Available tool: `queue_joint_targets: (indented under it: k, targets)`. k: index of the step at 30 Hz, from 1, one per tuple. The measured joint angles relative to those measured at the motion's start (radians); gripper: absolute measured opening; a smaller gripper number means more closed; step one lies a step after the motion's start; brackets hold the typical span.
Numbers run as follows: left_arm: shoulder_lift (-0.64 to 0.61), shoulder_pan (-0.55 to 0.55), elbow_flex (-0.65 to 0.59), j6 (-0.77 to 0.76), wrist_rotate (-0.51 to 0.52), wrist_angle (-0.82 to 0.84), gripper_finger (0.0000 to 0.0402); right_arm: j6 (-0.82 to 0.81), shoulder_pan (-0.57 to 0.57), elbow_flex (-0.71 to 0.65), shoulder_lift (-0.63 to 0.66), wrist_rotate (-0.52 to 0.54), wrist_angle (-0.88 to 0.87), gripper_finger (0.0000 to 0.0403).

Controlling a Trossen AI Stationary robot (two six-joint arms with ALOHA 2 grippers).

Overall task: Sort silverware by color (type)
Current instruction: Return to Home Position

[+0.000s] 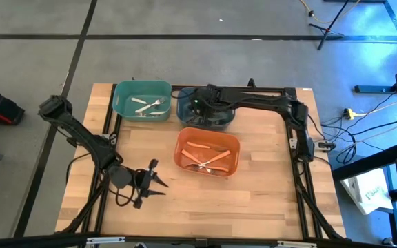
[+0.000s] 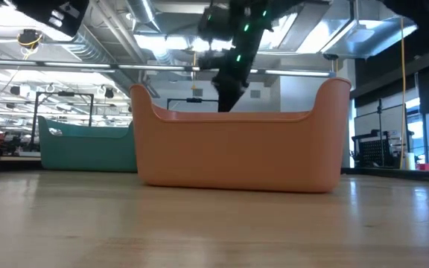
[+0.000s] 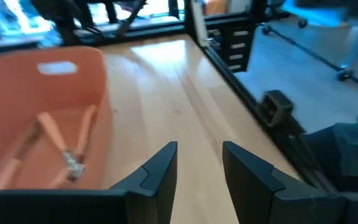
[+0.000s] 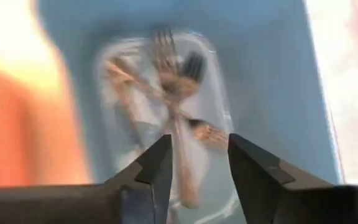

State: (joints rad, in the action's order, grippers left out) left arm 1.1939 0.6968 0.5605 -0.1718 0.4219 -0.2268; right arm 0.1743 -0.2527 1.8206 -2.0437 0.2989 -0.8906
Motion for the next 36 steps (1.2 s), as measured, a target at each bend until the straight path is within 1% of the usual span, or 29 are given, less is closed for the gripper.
queue_joint_targets:
  k: [3,6,10,13,16,22,25,30,36]
  targets:
    - [-0.031,-0.037,0.015,0.035,0.012,0.021,0.0123,-0.037,0.001,0.001,0.063,-0.083,-0.044,0.0144]
    - [-0.09,-0.075,0.017,0.072,0.007,0.055,0.0123,-0.059,0.004,-0.023,0.143,-0.138,-0.059,0.0135]
    - [-0.205,-0.127,0.017,0.112,0.009,0.168,0.0123,-0.079,0.021,-0.127,0.27,-0.146,-0.019,0.0117]
    - [-0.282,-0.176,-0.003,0.148,-0.01,0.192,0.0123,-0.093,0.038,-0.266,0.374,-0.177,0.073,0.0104]
    - [-0.365,-0.236,-0.052,0.18,-0.046,0.194,0.0123,-0.108,0.052,-0.442,0.488,-0.206,0.2,0.0094]
    - [-0.549,-0.357,-0.203,0.178,-0.073,0.189,0.0123,-0.176,0.052,-0.804,0.743,-0.281,0.48,0.0078]
    - [-0.64,-0.395,-0.279,0.153,-0.074,0.191,0.0123,-0.212,0.052,-0.966,0.872,-0.301,0.64,0.0071]
    - [-0.775,-0.413,-0.383,0.131,-0.071,0.189,0.0117,-0.248,0.052,-1.173,1.033,-0.311,0.847,0.0056]
    - [-0.879,-0.431,-0.466,0.129,-0.081,0.192,0.0071,-0.256,0.052,-1.343,1.143,-0.311,1.031,0.0024]
